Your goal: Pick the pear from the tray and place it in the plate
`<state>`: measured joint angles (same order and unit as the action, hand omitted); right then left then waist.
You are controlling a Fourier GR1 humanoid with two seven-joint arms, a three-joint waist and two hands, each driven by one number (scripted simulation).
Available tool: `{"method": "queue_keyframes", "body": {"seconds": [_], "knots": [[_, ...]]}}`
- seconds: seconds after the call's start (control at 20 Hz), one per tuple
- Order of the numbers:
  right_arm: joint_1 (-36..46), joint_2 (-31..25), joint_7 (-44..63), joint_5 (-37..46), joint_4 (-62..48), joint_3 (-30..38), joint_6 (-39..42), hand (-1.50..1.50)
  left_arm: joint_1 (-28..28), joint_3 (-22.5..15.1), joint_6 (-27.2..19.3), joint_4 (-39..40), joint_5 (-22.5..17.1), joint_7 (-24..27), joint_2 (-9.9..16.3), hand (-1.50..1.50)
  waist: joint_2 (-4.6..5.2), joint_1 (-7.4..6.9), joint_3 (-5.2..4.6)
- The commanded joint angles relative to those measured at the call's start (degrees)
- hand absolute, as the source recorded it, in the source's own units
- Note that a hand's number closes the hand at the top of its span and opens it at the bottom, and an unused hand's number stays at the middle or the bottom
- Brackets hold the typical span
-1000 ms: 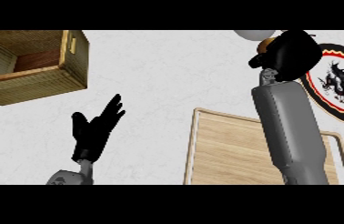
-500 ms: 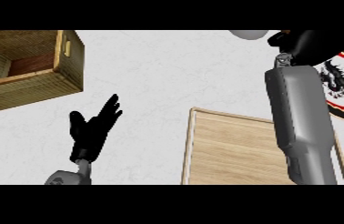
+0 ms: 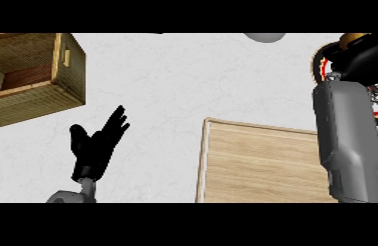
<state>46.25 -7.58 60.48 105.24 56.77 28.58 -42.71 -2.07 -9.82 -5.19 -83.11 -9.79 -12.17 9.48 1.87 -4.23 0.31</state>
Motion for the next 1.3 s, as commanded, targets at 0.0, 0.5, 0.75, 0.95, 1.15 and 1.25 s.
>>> {"method": "queue_keyframes", "body": {"seconds": [0.0,0.5,0.75,0.95,1.15,1.25], "knots": [[-0.7,-3.1,7.5,1.8,-4.3,5.7,-11.7,1.50,2.1,-0.1,0.5,1.6,0.2,1.0,0.1,0.00,-0.24,0.98,-0.17],[0.0,-13.8,-1.3,-6.2,-23.5,13.5,-25.2,1.50,0.7,0.5,-0.9,2.2,0.6,0.6,-1.5,0.00,-0.44,1.46,-0.09],[1.1,-17.0,-3.2,-14.7,-29.9,18.3,-22.7,1.50,0.1,1.7,-0.1,0.4,-0.2,-1.2,0.1,0.00,-0.47,1.51,0.06],[1.7,-20.3,-10.8,-22.2,-37.8,19.4,-13.5,-1.50,2.0,0.1,-0.4,0.9,1.1,0.9,-1.1,0.00,-0.43,1.51,0.17],[2.4,-21.3,-21.4,-30.9,-39.0,21.7,-14.4,-1.50,1.8,1.6,0.5,0.1,-0.4,-0.2,-0.1,0.00,-0.48,1.42,0.30],[1.9,-18.9,-27.2,-34.2,-38.2,22.2,-16.9,-1.50,1.1,0.6,-0.9,1.7,1.1,0.8,-1.6,0.00,-0.36,1.72,0.34]]}}
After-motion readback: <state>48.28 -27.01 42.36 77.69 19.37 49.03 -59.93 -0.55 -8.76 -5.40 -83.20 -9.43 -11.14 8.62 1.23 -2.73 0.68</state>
